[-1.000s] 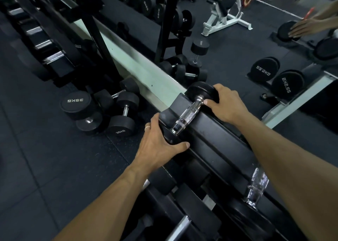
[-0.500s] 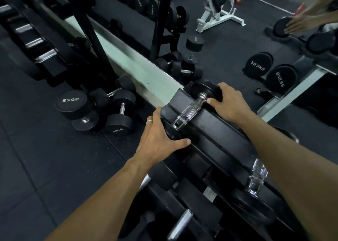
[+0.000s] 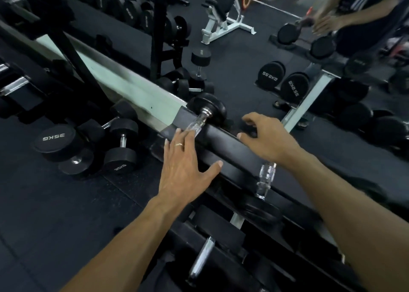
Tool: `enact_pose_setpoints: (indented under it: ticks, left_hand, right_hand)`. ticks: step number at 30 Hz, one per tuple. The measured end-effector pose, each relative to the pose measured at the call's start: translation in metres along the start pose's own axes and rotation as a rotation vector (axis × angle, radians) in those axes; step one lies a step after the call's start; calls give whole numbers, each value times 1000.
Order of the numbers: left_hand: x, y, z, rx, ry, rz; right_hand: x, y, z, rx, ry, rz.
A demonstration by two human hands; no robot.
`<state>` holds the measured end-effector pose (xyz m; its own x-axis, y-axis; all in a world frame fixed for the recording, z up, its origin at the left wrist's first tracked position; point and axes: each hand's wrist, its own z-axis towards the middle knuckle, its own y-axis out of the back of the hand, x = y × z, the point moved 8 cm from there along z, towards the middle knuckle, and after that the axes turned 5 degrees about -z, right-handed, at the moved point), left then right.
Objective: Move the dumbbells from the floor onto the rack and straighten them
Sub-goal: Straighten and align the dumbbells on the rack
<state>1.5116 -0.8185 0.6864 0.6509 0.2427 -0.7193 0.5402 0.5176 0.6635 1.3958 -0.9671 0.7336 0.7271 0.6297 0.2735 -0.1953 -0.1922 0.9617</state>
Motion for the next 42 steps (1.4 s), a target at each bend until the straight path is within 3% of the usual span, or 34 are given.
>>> enact_pose_setpoints:
  ticks: [7, 10, 15, 20, 27, 42]
  left_hand:
    - [-48, -55, -50, 133, 42, 20]
    - [-62, -81, -73, 156, 155, 17]
    - [-70, -105, -104, 19, 433, -43]
    - [-59, -128, -120, -14, 607, -167]
    - [-52, -129, -114, -2, 578, -193]
    - [-49, -125, -111, 25, 527, -209]
  right_hand:
    - [-62, 27, -42, -22, 48, -70]
    - [-97, 32, -49, 6, 18, -56]
    - [-123, 21, -37, 100, -18, 41]
    - [-117, 7, -21, 167, 58, 103]
    - [-119, 3, -11, 188, 120, 93]
    - [-132, -3, -18, 90, 66, 141]
